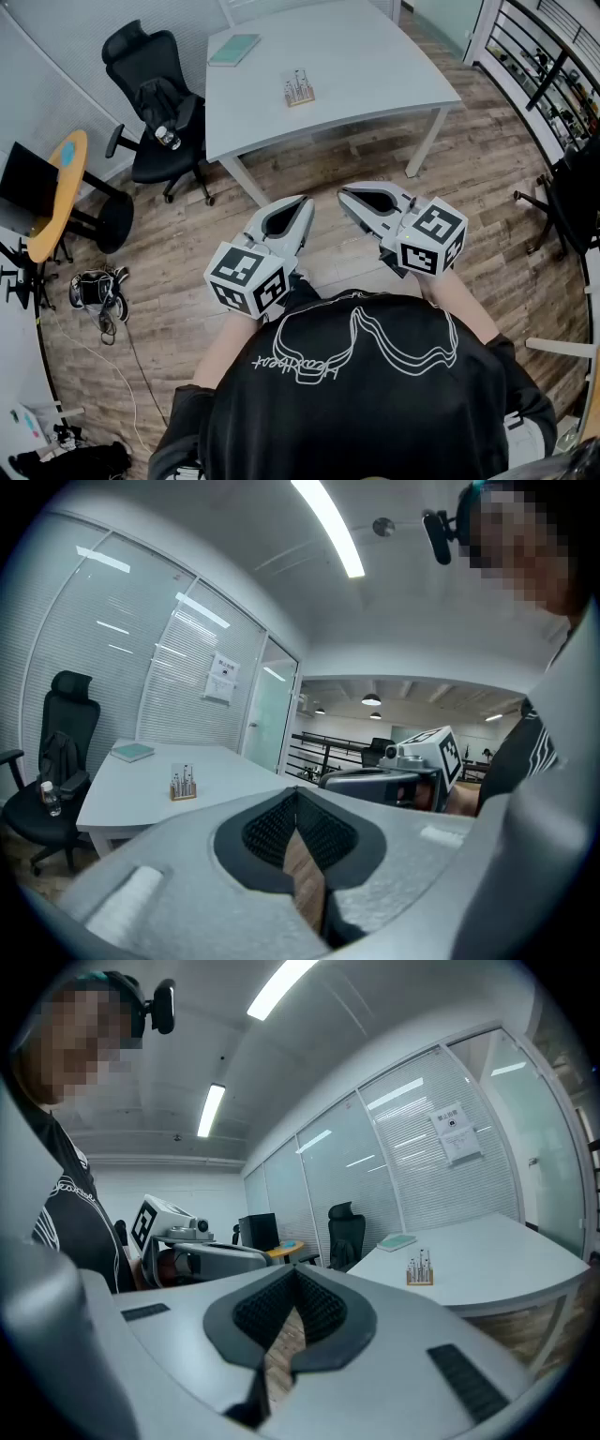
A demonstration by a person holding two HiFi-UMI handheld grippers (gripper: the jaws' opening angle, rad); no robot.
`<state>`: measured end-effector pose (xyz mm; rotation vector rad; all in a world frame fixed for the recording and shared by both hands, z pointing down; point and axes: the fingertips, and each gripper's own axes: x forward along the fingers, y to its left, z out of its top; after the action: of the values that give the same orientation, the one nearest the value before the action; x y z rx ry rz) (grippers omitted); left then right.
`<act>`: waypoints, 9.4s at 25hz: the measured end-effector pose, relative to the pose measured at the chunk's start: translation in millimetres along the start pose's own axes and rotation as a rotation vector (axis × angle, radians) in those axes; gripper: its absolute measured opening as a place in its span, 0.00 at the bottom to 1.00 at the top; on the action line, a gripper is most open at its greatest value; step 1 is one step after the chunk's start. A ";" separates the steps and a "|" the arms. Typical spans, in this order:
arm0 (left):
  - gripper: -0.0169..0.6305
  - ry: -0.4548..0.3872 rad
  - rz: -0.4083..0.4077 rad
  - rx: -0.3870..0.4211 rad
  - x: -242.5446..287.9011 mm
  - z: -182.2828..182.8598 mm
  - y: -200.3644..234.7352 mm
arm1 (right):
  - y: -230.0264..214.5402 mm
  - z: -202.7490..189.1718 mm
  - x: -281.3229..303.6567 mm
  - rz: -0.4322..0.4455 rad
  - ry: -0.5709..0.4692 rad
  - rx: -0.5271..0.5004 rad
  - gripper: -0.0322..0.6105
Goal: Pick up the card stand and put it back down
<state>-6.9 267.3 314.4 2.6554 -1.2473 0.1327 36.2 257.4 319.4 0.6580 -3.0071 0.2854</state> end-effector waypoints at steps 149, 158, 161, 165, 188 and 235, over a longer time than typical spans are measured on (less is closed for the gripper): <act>0.15 0.322 0.184 -0.146 311.9 -37.9 366.5 | -415.4 -66.7 239.1 -0.264 0.352 0.080 0.17; 0.15 0.258 0.212 -0.156 288.9 -8.6 318.0 | -383.9 -29.7 198.9 -0.247 0.308 0.017 0.17; 0.15 0.238 0.219 -0.137 281.4 -1.5 302.1 | -373.0 -22.7 185.6 -0.246 0.285 0.002 0.17; 0.15 0.226 0.233 -0.122 269.2 0.6 287.5 | -358.6 -21.0 175.4 -0.238 0.274 -0.003 0.17; 0.15 0.210 0.237 -0.097 238.6 -4.6 234.8 | -317.3 -26.5 134.0 -0.238 0.257 -0.013 0.17; 0.15 0.357 0.185 -0.149 339.3 -60.9 455.1 | -470.5 -86.5 322.8 -0.296 0.440 -0.001 0.17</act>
<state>-139.8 -257.1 497.0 2.2601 -1.3169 0.4974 -59.2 -278.1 512.1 0.8922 -2.4567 0.3572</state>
